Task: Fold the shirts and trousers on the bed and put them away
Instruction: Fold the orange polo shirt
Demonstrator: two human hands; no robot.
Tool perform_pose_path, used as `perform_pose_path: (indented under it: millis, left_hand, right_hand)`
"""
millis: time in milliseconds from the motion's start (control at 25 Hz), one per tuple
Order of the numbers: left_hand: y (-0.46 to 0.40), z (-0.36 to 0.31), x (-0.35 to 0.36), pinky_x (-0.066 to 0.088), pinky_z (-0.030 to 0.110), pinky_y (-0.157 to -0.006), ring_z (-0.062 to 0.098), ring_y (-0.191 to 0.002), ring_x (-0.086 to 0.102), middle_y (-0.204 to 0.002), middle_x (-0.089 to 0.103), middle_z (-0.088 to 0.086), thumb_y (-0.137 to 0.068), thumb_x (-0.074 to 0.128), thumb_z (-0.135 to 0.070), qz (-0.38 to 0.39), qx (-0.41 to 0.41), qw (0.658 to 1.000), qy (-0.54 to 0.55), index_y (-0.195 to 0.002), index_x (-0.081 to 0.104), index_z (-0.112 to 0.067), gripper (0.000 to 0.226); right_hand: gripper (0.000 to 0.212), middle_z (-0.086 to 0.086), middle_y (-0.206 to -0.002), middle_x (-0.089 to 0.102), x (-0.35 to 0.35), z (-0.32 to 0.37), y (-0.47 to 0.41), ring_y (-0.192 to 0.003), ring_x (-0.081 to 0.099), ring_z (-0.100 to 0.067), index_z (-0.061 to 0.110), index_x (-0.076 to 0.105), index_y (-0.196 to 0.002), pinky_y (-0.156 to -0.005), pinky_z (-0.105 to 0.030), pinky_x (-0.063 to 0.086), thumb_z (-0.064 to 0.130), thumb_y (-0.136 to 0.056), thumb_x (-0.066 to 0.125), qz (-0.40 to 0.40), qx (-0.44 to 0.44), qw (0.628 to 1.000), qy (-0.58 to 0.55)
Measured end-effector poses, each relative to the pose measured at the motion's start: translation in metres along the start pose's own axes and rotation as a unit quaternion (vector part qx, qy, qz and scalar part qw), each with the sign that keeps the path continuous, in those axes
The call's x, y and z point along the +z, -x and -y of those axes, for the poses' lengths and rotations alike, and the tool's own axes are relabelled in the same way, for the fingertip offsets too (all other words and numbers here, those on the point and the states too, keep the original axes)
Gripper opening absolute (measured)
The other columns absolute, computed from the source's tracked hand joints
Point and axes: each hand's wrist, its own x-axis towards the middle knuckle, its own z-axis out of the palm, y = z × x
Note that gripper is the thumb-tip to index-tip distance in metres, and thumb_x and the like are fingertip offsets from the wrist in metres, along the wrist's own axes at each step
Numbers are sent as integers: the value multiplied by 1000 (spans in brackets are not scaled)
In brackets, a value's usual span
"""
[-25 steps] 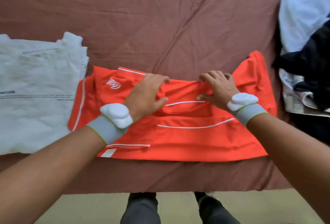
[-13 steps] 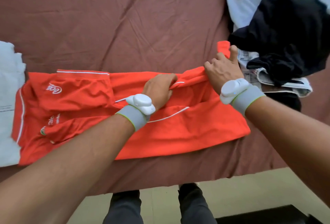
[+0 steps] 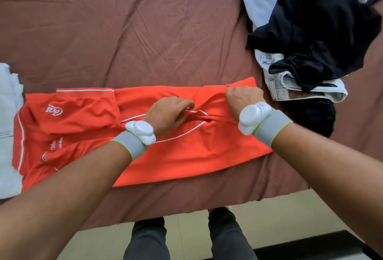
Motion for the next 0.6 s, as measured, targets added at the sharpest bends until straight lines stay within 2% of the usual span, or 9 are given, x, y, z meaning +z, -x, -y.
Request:
perform_pose_path:
  millis: [80, 160, 280, 360, 440, 520, 600]
  left_hand:
    - [-2, -4, 2, 51, 39, -70, 29, -82, 60, -91, 67, 3, -86, 46, -33, -15, -5, 1000, 6, -110, 63, -15, 35]
    - [-11, -11, 3, 49, 38, -73, 25, -87, 56, -95, 66, -1, -85, 56, -39, -26, -14, 999, 25, -114, 61, -17, 36]
    - [-33, -26, 5, 49, 38, -80, 22, -97, 52, -107, 65, -2, -83, 65, -41, -23, -19, 998, 49, -121, 58, -18, 45]
    - [-44, -33, 6, 49, 39, -82, 22, -98, 52, -107, 64, -1, -84, 67, -38, -21, -25, 997, 66, -121, 57, -18, 44]
    - [-49, -36, 8, 48, 38, -82, 22, -97, 53, -105, 64, -2, -87, 66, -36, -26, -32, 996, 84, -121, 57, -18, 40]
    - [-51, -36, 7, 47, 35, -83, 21, -97, 53, -105, 64, -2, -88, 64, -34, -33, -33, 995, 90, -121, 57, -19, 37]
    - [-53, -38, 7, 46, 33, -83, 19, -97, 53, -105, 63, -3, -88, 63, -33, -32, -37, 994, 94, -122, 57, -20, 37]
  right_hand:
    - [26, -15, -118, 59, 4, -4, -11, -107, 59, -36, 6, 52, -116, -70, -37, 40, 3, -92, 41, -39, 50, 994, -83]
    - [34, -17, -125, 50, 14, -14, -15, -114, 52, -38, 8, 44, -123, -73, -40, 41, 10, -90, 52, -39, 136, 974, -178]
    - [54, -20, -127, 50, 30, -36, -21, -116, 52, -40, 6, 37, -125, -87, -43, 42, 27, -85, 66, -12, 240, 913, -330]
    - [59, -18, -122, 57, 37, -46, -25, -113, 55, -37, 6, 42, -123, -88, -39, 41, 37, -82, 71, -29, 259, 874, -409]
    - [54, -13, -116, 60, 38, -49, -29, -109, 55, -33, 9, 49, -117, -86, -35, 40, 36, -78, 74, -82, 263, 848, -453]
    - [44, -10, -109, 60, 36, -47, -32, -102, 55, -30, 14, 51, -111, -81, -33, 38, 29, -75, 73, -127, 250, 849, -448]
    - [45, -7, -104, 59, 34, -45, -34, -91, 53, -26, 13, 48, -112, -74, -29, 35, 24, -75, 71, -117, 242, 846, -459]
